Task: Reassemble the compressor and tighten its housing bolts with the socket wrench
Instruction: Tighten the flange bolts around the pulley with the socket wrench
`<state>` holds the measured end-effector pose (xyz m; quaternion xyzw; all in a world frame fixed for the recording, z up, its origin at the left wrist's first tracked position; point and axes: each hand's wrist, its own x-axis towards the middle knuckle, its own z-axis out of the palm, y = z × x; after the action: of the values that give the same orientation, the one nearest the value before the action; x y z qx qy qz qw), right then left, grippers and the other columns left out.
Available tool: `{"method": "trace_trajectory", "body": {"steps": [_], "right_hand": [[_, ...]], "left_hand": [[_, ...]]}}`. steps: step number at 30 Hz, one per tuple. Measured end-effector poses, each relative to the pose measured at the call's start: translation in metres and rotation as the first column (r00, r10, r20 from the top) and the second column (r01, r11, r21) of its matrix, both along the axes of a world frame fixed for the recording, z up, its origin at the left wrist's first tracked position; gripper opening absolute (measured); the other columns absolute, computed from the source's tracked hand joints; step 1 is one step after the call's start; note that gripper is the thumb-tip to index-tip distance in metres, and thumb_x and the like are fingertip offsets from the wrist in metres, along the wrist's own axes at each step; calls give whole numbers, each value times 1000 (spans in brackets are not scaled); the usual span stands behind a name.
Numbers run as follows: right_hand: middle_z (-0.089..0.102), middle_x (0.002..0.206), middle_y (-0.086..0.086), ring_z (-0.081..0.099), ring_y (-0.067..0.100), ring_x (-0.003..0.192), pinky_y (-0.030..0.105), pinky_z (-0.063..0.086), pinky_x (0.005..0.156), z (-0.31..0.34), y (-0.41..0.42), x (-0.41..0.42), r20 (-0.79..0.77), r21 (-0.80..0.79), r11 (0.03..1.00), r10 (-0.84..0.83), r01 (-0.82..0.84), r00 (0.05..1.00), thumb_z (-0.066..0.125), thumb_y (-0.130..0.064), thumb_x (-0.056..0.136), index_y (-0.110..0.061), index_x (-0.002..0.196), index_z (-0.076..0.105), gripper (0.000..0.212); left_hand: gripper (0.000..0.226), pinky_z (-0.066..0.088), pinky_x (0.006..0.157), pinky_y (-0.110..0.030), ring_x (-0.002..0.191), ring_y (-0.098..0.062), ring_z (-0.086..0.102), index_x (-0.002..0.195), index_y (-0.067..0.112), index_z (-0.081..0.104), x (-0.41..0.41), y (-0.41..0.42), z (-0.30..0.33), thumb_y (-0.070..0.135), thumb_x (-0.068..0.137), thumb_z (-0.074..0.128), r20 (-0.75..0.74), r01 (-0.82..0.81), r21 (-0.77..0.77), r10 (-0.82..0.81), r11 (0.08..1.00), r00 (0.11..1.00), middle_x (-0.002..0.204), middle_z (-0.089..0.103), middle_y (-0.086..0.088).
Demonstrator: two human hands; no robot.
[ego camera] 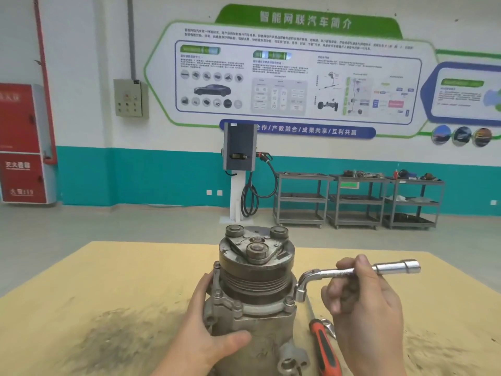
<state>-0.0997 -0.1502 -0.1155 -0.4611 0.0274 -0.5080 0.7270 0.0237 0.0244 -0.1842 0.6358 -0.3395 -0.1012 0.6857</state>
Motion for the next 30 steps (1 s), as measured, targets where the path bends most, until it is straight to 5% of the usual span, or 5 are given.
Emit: {"method": "trace_trajectory", "body": {"steps": [3, 14, 21, 25, 30], "right_hand": [[50, 44, 7, 39, 17, 34, 21, 35, 39, 0, 3, -2, 28, -35, 998, 53, -52, 998, 45, -28, 98, -20, 63, 70, 44], [53, 50, 8, 42, 17, 38, 22, 40, 41, 2, -4, -4, -1, -39, 994, 105, -105, 994, 43, -23, 101, -16, 67, 68, 43], [49, 63, 7, 45, 15, 47, 23, 36, 40, 20, -25, 8, -211, 63, 973, 231, -222, 950, 47, -8, 92, -15, 57, 67, 41], [65, 71, 7, 56, 12, 56, 23, 39, 41, 17, -20, 9, -58, 182, 938, 311, -297, 948, 46, -1, 93, -12, 98, 59, 17], [66, 68, 4, 61, 11, 63, 30, 44, 61, 5, -2, -8, 29, 124, 973, 191, -193, 981, 41, -2, 95, -20, 87, 53, 23]], "left_hand": [[130, 54, 81, -20, 105, -9, 69, 140, 31, 35, 1, 1, 2, 57, 28, 95, -7, 27, -36, -27, 999, 1000, 117, 72, 8], [154, 40, 99, -32, 120, -16, 43, 154, 28, 16, -19, 3, 2, 78, 19, 70, 75, -404, 91, 399, 910, 914, 124, 27, 6], [140, 30, 99, -23, 119, -8, 39, 150, 24, 23, -22, 1, 5, 78, 27, 65, 173, -354, 131, 330, 926, 928, 119, 27, 14], [136, 29, 99, -24, 119, -8, 40, 151, 30, 21, -22, 2, 6, 80, 33, 70, 178, -375, 117, 352, 920, 919, 114, 29, 17], [119, 32, 100, -26, 112, 7, 40, 138, 57, 16, -26, 3, 2, 93, 34, 61, 203, -361, 85, 339, 929, 919, 113, 25, 32]]}}
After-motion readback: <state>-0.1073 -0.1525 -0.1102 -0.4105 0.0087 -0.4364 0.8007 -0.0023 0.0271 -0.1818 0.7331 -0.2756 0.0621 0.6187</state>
